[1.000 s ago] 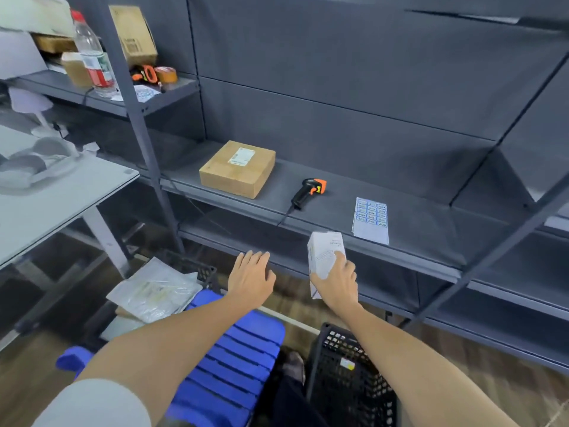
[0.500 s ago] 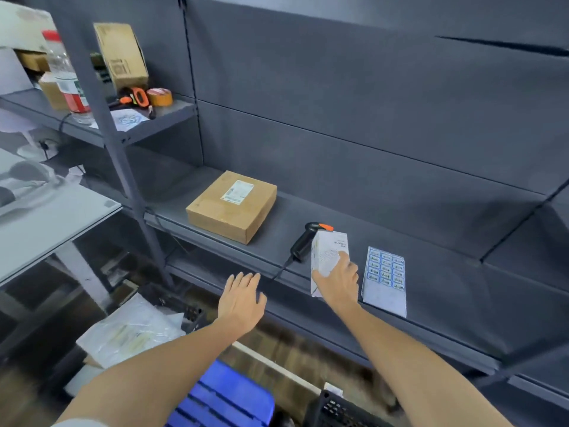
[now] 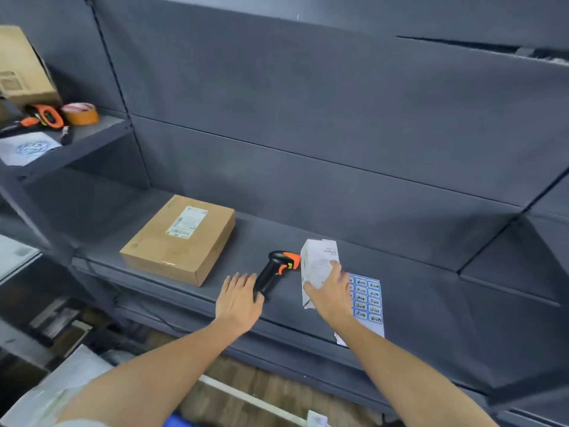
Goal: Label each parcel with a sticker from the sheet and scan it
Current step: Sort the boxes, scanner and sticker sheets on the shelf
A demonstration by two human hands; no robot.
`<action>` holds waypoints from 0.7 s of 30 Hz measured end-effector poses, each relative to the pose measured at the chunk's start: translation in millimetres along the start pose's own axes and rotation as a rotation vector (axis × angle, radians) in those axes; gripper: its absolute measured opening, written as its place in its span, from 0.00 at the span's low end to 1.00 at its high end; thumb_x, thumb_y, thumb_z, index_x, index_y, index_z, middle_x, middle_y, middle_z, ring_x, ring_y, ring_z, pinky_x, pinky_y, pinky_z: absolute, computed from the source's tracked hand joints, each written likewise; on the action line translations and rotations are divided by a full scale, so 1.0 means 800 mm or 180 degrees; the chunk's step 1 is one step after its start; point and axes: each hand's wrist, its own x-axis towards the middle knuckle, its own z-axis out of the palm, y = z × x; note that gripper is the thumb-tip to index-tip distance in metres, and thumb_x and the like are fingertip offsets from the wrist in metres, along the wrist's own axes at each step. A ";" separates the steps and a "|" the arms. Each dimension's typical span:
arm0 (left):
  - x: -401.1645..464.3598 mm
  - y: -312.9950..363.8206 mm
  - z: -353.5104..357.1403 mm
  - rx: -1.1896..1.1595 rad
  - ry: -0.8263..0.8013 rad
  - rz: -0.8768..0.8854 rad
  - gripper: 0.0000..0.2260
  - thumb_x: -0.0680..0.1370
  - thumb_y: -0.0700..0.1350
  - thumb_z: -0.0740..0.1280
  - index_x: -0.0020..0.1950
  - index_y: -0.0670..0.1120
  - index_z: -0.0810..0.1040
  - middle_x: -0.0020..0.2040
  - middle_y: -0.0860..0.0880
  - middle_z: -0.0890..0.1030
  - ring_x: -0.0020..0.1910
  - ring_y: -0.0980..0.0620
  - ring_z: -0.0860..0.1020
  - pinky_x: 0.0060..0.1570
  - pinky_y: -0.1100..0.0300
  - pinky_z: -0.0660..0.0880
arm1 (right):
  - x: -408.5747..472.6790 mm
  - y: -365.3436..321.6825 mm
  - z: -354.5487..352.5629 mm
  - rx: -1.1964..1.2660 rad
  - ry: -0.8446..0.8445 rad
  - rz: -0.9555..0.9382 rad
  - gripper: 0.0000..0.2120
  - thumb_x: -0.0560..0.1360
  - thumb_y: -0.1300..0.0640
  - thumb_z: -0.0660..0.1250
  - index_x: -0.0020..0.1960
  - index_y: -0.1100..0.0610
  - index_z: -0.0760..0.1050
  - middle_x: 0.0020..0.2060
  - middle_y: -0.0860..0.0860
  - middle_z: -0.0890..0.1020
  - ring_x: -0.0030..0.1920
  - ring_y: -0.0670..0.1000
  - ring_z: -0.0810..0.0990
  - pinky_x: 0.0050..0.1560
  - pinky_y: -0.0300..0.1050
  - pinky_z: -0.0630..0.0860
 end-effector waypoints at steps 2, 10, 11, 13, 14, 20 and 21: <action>0.015 0.013 0.004 -0.0019 0.0031 0.0044 0.23 0.82 0.51 0.53 0.77 0.46 0.58 0.75 0.50 0.63 0.75 0.50 0.57 0.75 0.55 0.47 | 0.010 0.001 -0.005 0.0026 -0.0017 -0.0002 0.38 0.69 0.45 0.68 0.71 0.53 0.53 0.62 0.57 0.66 0.62 0.59 0.67 0.61 0.53 0.68; 0.050 0.039 0.019 -0.0246 -0.0029 0.0106 0.23 0.82 0.49 0.53 0.77 0.46 0.59 0.75 0.48 0.63 0.76 0.49 0.57 0.75 0.55 0.47 | 0.034 0.004 -0.012 0.0004 -0.0030 -0.0037 0.38 0.70 0.45 0.68 0.72 0.51 0.52 0.63 0.55 0.65 0.63 0.58 0.67 0.62 0.54 0.69; 0.053 0.037 0.021 -0.0245 -0.0047 0.0096 0.23 0.82 0.49 0.53 0.77 0.46 0.58 0.75 0.48 0.63 0.76 0.49 0.57 0.76 0.55 0.47 | 0.035 0.003 -0.012 -0.0011 -0.0054 -0.0035 0.37 0.70 0.45 0.68 0.71 0.51 0.52 0.63 0.55 0.65 0.63 0.58 0.67 0.62 0.55 0.69; 0.061 0.031 0.022 -0.0208 -0.0100 0.0061 0.23 0.82 0.50 0.52 0.77 0.46 0.58 0.75 0.49 0.63 0.76 0.49 0.57 0.76 0.55 0.47 | 0.038 0.003 -0.011 0.0009 -0.0086 -0.0023 0.37 0.70 0.44 0.68 0.71 0.50 0.52 0.63 0.55 0.65 0.63 0.58 0.67 0.62 0.55 0.69; 0.064 0.028 0.023 -0.0189 -0.0116 0.0034 0.23 0.82 0.50 0.52 0.77 0.46 0.58 0.75 0.49 0.63 0.76 0.49 0.57 0.76 0.55 0.47 | 0.039 0.003 -0.011 0.0031 -0.0080 -0.0032 0.37 0.70 0.44 0.68 0.71 0.50 0.52 0.63 0.55 0.65 0.63 0.58 0.68 0.61 0.55 0.69; 0.053 0.018 0.043 -0.0245 -0.0070 0.0034 0.22 0.81 0.49 0.53 0.75 0.45 0.61 0.73 0.49 0.67 0.73 0.49 0.61 0.74 0.56 0.49 | 0.034 0.020 -0.009 0.0073 -0.0112 0.0036 0.36 0.69 0.45 0.68 0.70 0.49 0.53 0.63 0.54 0.65 0.62 0.58 0.68 0.60 0.54 0.69; 0.052 0.016 0.046 -0.0236 -0.0093 0.0028 0.22 0.81 0.49 0.53 0.76 0.46 0.61 0.73 0.49 0.66 0.74 0.49 0.61 0.74 0.56 0.49 | 0.032 0.021 -0.008 0.0072 -0.0084 0.0043 0.36 0.69 0.46 0.68 0.70 0.49 0.53 0.63 0.54 0.65 0.62 0.58 0.68 0.59 0.53 0.69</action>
